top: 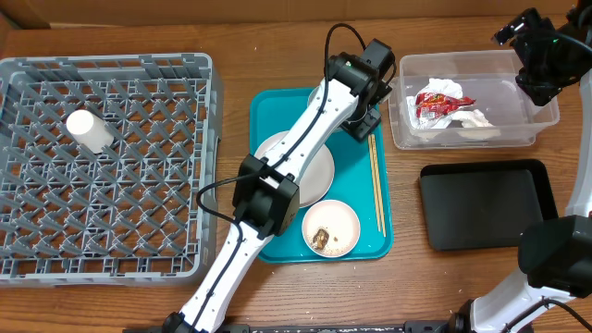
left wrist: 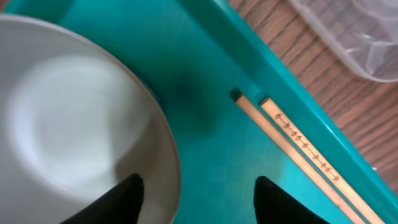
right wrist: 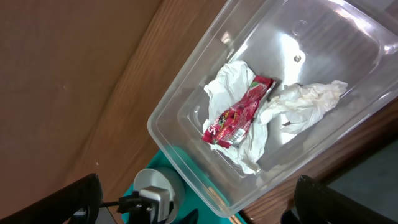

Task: Sort waste into correct bins and load items into the dishwasher
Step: 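Reach left gripper to the grey bowl and grasp its rim, then carry the grey bowl with left gripper and lower it into the rack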

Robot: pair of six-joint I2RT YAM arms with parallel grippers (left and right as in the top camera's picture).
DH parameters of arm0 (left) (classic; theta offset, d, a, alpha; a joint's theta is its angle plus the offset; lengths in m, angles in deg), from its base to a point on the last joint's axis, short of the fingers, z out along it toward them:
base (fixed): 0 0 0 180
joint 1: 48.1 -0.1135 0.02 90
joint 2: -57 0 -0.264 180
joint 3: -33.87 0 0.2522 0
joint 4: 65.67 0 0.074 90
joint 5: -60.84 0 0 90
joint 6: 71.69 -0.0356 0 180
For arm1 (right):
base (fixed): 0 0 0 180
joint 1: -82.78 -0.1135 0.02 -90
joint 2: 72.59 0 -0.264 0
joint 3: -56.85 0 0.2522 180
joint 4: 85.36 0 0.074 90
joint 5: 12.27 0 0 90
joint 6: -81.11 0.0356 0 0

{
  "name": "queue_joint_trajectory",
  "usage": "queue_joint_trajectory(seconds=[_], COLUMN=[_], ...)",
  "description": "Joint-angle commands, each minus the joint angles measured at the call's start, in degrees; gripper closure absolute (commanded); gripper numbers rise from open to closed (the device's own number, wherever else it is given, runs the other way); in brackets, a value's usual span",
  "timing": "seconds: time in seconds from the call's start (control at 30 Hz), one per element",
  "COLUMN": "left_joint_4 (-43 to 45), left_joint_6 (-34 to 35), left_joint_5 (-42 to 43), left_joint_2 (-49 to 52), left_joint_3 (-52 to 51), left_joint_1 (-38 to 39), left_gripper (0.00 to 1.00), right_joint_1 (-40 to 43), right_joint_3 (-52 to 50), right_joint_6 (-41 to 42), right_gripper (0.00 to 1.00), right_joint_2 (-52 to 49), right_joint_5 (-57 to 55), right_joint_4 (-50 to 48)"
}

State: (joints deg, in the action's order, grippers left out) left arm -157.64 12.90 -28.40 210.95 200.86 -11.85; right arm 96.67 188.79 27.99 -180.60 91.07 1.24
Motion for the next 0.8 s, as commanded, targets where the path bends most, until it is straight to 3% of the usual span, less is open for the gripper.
queue_joint_trajectory(seconds=[0.0,0.13,0.23,0.5,0.77], left_joint_4=[-0.4,0.0,-0.6,-4.2,-10.9], left_joint_6=[-0.5,1.7,3.8,11.3,18.2], left_joint_5=[-1.5,-3.3,-5.3,-5.6,-1.9], left_joint_2=[2.4,2.1,2.0,1.2,-2.9], left_joint_3=[-0.6,-0.4,-0.4,5.6,26.6], left_joint_1=[-0.7,-1.2,-1.5,-2.5,-6.4], left_gripper=[0.62,0.78,0.96,0.96,0.96], right_joint_1=[0.3,0.3,0.3,0.3,0.3], right_joint_3=[1.2,1.2,1.2,1.2,1.2], right_joint_6=[0.0,0.0,0.0,0.0,0.0], right_gripper=[0.0,0.0,0.0,0.0,0.0], right_joint_2=[0.4,0.4,0.4,0.4,0.4], right_joint_5=[0.2,0.2,0.2,0.2,0.2], right_joint_4=[-0.3,-0.3,-0.3,-0.3,-0.3])
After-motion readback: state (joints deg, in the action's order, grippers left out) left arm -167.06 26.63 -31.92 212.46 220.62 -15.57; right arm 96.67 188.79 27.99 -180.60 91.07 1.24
